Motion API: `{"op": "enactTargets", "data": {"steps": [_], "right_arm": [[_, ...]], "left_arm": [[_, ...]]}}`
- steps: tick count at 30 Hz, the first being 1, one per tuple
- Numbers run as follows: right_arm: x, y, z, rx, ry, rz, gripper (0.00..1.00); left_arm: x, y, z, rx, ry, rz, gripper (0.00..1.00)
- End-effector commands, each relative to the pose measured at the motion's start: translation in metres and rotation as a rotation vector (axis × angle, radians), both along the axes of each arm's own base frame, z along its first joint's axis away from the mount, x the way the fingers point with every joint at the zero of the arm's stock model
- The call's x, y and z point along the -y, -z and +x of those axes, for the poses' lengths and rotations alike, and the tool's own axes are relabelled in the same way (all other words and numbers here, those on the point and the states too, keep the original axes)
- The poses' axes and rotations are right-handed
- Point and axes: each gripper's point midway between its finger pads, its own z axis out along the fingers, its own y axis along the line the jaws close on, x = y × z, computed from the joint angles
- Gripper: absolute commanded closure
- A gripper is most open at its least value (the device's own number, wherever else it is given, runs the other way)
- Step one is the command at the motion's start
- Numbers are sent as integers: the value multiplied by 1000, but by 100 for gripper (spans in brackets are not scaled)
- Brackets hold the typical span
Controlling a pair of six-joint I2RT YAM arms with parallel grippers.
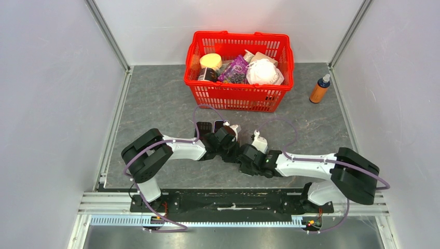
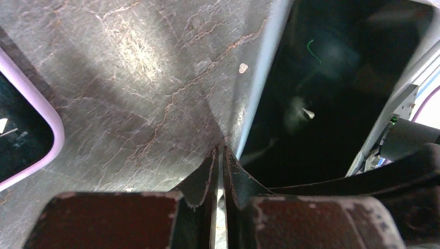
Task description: Put the phone into the phone case
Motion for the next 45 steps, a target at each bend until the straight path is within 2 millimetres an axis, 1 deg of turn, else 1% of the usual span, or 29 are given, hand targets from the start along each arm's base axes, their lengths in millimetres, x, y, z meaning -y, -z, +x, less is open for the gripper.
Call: {"op": "enactTargets", "data": {"steps": [1, 3, 8, 12, 15, 17, 18, 20, 22, 23, 24, 25, 27, 29, 32, 38, 41, 45], "right_arm": [[73, 72, -66, -271, 27, -232, 100], [72, 58, -56, -224, 32, -230, 100], [67, -4, -15, -77, 45, -193, 92], [67, -46, 12, -1, 51, -142, 89], [75, -69, 21, 41, 58, -143, 83], [91, -77, 25, 60, 87, -173, 72], [100, -76, 26, 62, 103, -191, 66], [114, -68, 25, 39, 133, -199, 55], [122, -60, 24, 27, 154, -200, 37], [123, -56, 24, 29, 160, -190, 29], [122, -53, 24, 34, 162, -176, 24], [119, -50, 26, 43, 161, -152, 20], [109, -46, 30, 58, 143, -103, 14], [99, -43, 35, 72, 126, -64, 11], [91, -38, 39, 75, 108, -54, 9], [79, -26, 45, 64, 76, -41, 8], [74, -22, 43, 56, 70, -35, 8], [61, -18, 31, 47, 55, -31, 8]], "left_arm": [[11, -9, 3, 11, 10, -32, 88], [12, -11, 3, 13, 11, -34, 88], [11, -15, 6, 29, 9, -26, 88], [14, -18, 8, 34, 13, -25, 88], [16, -24, 11, 44, 13, -29, 87], [15, -27, 12, 55, 9, -27, 85], [14, -29, 13, 59, 7, -24, 85], [14, -31, 14, 64, 3, -22, 83], [13, -34, 14, 69, 2, -26, 82], [13, -36, 14, 71, 0, -27, 81], [13, -37, 15, 76, -1, -27, 81], [12, -38, 15, 82, -2, -28, 80], [8, -37, 14, 79, -5, -13, 79], [4, -34, 13, 75, -10, 6, 78], [-3, -32, 13, 76, -28, 22, 77], [-14, -31, 13, 79, -54, 36, 75], [-20, -31, 15, 79, -65, 42, 75], [-33, -36, 21, 85, -90, 43, 74]]}}
